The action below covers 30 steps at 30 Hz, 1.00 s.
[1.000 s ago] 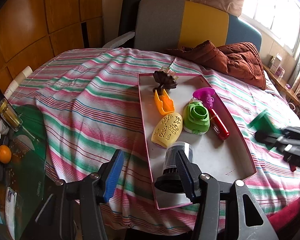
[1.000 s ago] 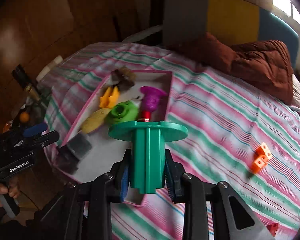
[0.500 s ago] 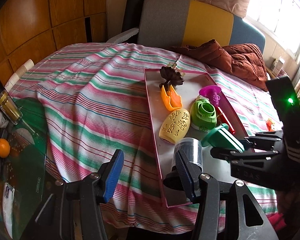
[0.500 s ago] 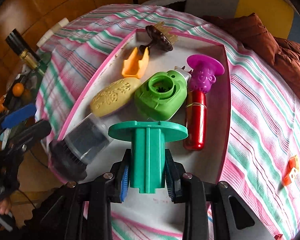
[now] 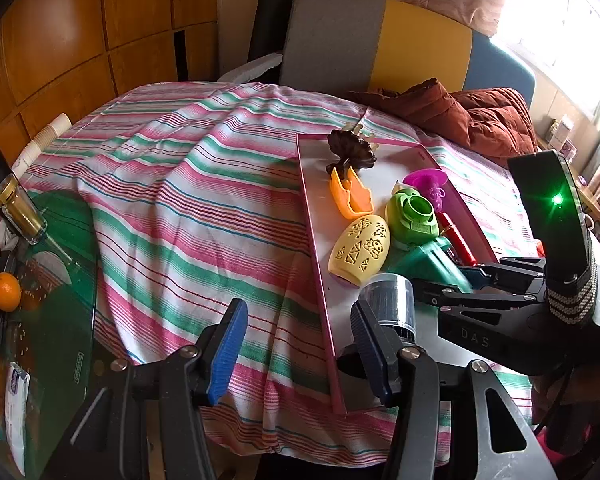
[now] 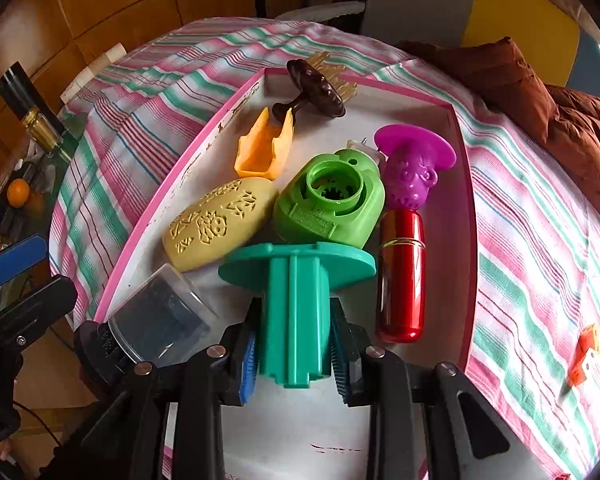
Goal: Organize rigid objects
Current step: 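Carry the green spool over the tray and open the right tool, then withdraw the right tool from the tray toward the orange cubes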
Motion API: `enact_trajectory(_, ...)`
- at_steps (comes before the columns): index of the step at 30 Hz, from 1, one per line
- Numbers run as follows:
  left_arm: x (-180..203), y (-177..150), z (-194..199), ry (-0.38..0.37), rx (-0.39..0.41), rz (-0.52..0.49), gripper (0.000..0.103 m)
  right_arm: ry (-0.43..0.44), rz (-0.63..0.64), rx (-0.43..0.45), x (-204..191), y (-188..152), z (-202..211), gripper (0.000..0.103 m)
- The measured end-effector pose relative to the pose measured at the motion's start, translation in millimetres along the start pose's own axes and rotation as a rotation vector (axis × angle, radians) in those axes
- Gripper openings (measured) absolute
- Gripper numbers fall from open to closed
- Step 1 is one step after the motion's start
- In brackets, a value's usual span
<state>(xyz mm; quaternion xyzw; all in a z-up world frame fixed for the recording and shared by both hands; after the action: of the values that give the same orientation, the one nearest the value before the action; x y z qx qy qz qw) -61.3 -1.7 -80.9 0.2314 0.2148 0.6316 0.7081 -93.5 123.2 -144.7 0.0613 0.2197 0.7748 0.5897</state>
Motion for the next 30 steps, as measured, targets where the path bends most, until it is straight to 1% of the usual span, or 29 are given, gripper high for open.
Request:
enact_trajectory(2,0,0,0,0.000,-0.002,-0.001,0.055,0.013,-0.014,0.004,2,-2,1,0.036)
enact_trajectory(7,0,0,2,0.005,0.003,-0.003,0.055,0.034,-0.044,0.012,8,-3,5,0.040)
enact_trajectory(10,-1,1,4,0.010,0.009,-0.004,0.055,0.046,-0.063,0.024,10,-1,8,0.041)
enact_trajectory(16,0,3,8,0.017,0.020,-0.013,0.055,0.052,-0.078,0.093,14,-3,26,0.042)
enact_trajectory(23,2,4,13,0.022,0.033,-0.023,0.055,0.036,-0.095,0.144,19,-6,49,0.042)
enact_trajectory(30,8,7,19,0.021,0.050,-0.038,0.055,0.012,-0.142,0.200,39,-15,77,0.042)
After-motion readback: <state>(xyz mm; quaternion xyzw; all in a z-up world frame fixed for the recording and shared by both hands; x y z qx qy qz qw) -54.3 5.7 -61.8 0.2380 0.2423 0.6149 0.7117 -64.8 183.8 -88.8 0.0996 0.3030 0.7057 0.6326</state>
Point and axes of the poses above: each gripper's, at about its wrist camera, not at the fingertips, and z roughly against the way its jaws point, x to its right, y to its top, the point moved 6 cm from there along -z, roughly the way its jaws point, and after that the axes turned 7 degrees about y, right-handed, at the moved point
